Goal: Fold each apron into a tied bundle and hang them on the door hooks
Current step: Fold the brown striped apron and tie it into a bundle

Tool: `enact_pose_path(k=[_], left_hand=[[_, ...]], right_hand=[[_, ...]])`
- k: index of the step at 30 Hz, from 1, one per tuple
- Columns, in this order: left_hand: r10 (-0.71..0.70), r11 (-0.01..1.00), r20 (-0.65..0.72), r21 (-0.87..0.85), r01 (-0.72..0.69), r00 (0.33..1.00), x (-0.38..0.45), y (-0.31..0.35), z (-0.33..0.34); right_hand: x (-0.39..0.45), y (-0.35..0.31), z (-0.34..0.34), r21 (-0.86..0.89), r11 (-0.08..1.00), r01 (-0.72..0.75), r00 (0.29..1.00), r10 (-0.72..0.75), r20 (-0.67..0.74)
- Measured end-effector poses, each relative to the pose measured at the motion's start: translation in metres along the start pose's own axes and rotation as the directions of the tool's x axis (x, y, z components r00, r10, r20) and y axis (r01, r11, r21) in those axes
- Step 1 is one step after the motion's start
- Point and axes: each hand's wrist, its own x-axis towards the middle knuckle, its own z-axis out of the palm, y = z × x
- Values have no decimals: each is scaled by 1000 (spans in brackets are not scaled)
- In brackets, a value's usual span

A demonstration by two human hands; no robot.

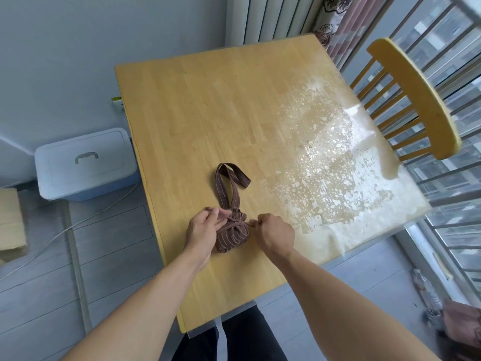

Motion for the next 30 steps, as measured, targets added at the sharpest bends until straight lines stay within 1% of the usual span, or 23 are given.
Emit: enact_pose_path(k=[2,3,4,5,6,7,8,9,10,11,12,13,14,15,16,19,21,23,24,27,28,30], left_hand=[[54,968,66,241,-68,996,-3,0,2],[68,923,92,371,-98,993,-4,2,4],[75,879,111,462,-119,991,-4,2,6],[92,843,125,518,-144,988,-3,2,7],[104,820,135,549,-162,985,-1,1,8],[114,801,134,574,-171,984,0,1,7],[113,788,124,593,-165,986,2,0,7],[108,781,112,605,-153,988,2,0,8],[105,780,93,610,-140,990,1,1,9],[106,780,80,611,-132,991,0,2,12],[106,785,74,606,-129,992,1,2,13],[99,787,77,604,-126,992,1,3,14],[89,786,86,606,-123,992,1,4,14],[82,780,100,613,-126,992,0,5,14],[76,769,114,625,-131,991,-1,5,13],[76,756,139,637,-148,987,-3,5,12],[80,752,149,640,-158,986,-4,5,12],[87,747,161,642,-171,983,-4,4,12],[87,758,162,629,-171,983,-4,3,11],[117,834,141,523,-174,983,-5,-1,7],[133,848,125,498,-179,983,-6,-2,6],[147,842,98,510,-177,984,-7,-2,9]], right_hand=[[-3,3,1,16,1000,4,1000,-4,-6],[-4,4,2,30,1000,6,1000,-5,-17],[-6,5,2,55,998,15,999,-13,-32],[-8,6,1,133,991,27,998,-20,-53],[-11,7,-2,285,958,25,998,-6,-66],[-14,10,-6,470,882,20,998,11,-65],[-17,12,-12,620,784,17,999,10,-40],[-20,14,-19,722,691,27,1000,-24,-14],[-23,15,-25,755,654,50,997,-73,-3],[-24,15,-29,759,646,82,992,-126,0],[-25,15,-32,732,669,127,983,-183,-4],[-24,15,-35,668,720,187,972,-233,-21],[-23,14,-37,569,784,250,961,-272,-48],[-22,11,-40,482,825,293,952,-296,-73],[-20,8,-42,437,848,301,952,-295,-84],[-13,-3,-47,441,866,237,967,-255,-21],[-11,-9,-45,425,867,263,957,-290,0],[-10,-14,-43,394,878,273,958,-284,-30],[-9,-15,-43,400,881,250,967,-248,-59],[-9,-15,-45,512,845,154,986,-103,-127],[-9,-15,-46,544,826,146,987,-89,-130],[-12,-15,-47,561,813,154,987,-105,-119]])
